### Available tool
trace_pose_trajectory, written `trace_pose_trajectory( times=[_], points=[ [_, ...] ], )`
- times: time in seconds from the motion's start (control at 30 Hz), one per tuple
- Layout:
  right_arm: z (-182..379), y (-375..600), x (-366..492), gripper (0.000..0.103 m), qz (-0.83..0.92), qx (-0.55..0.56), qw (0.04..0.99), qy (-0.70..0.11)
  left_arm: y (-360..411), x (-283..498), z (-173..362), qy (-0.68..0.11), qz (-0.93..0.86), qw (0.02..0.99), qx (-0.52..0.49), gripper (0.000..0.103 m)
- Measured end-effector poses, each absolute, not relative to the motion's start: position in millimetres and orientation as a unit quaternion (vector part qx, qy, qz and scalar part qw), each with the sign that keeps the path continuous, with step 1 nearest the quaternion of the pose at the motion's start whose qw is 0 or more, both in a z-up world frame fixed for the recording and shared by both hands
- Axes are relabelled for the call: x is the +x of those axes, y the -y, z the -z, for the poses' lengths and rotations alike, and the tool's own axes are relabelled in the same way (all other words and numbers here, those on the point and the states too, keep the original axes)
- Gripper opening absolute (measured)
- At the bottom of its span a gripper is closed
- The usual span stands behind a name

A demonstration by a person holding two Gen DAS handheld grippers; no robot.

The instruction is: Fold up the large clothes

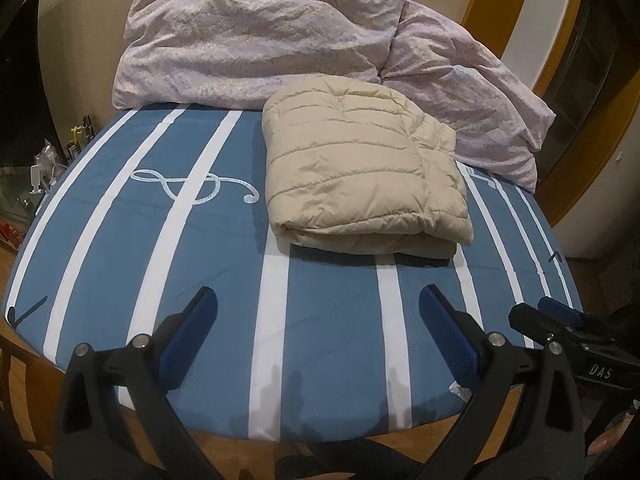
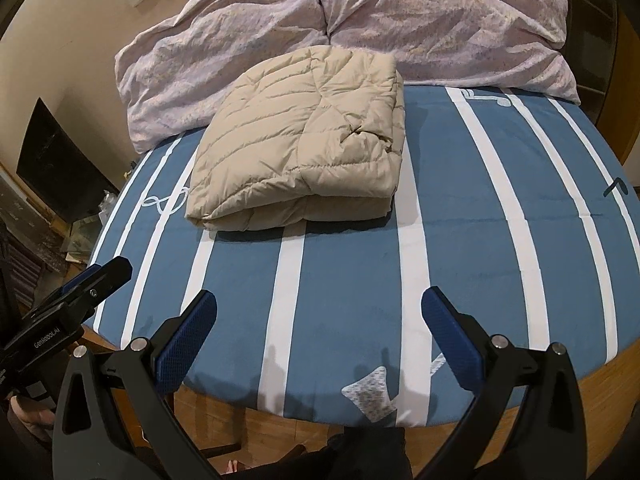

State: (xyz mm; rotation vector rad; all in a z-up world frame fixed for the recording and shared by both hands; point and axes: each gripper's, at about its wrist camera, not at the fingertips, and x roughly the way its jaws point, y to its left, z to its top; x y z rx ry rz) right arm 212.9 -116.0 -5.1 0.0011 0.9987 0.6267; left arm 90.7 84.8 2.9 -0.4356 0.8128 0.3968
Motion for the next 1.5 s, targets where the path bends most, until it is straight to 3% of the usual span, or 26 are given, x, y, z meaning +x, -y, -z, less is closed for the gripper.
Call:
trace_pose_trajectory(
  times=[1.5],
  points=[
    [-3,120,209,0.102,-0.307,0.001,0.837,-0.454,-70,90,-8,-0.382,-0.181,0.882,-0.209,0.100]
  ],
)
